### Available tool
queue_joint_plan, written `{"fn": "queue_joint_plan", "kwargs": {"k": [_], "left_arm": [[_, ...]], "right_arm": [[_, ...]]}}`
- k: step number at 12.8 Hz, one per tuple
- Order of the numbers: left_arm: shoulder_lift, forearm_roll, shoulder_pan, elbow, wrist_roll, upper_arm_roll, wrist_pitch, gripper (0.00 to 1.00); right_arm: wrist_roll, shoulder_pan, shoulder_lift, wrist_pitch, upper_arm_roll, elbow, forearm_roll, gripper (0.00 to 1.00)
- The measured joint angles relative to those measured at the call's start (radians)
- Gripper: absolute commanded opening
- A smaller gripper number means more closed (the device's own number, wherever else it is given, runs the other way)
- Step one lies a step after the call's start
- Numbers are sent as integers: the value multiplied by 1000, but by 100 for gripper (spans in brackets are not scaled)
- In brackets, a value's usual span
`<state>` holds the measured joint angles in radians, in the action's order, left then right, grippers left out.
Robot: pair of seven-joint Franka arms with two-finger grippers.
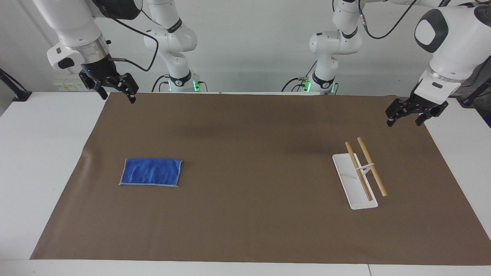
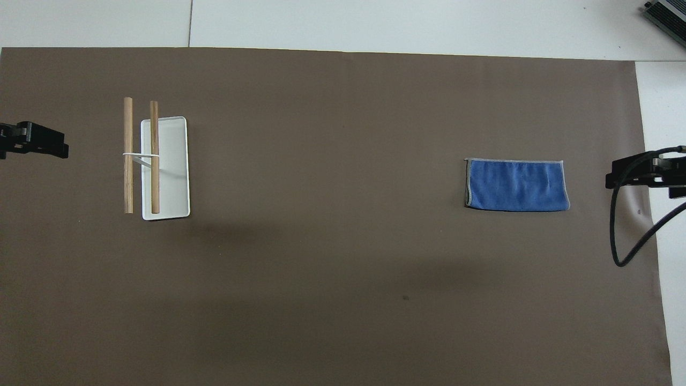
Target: Right arm passes towel to left arm to hang
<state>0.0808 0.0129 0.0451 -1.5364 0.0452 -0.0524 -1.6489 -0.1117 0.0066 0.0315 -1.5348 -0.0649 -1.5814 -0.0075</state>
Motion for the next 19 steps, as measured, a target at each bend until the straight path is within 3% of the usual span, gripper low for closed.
{"fn": "queue_joint_plan", "kwargs": {"k": [14, 19], "left_arm": [[-4, 0, -1, 0, 0, 0, -1, 100], [-5, 0, 0, 0, 0, 0, -1, 100]], "right_arm": [[0, -5, 0, -4, -3, -4, 0, 100], [0, -5, 14, -198, -2, -131, 1, 100]]}}
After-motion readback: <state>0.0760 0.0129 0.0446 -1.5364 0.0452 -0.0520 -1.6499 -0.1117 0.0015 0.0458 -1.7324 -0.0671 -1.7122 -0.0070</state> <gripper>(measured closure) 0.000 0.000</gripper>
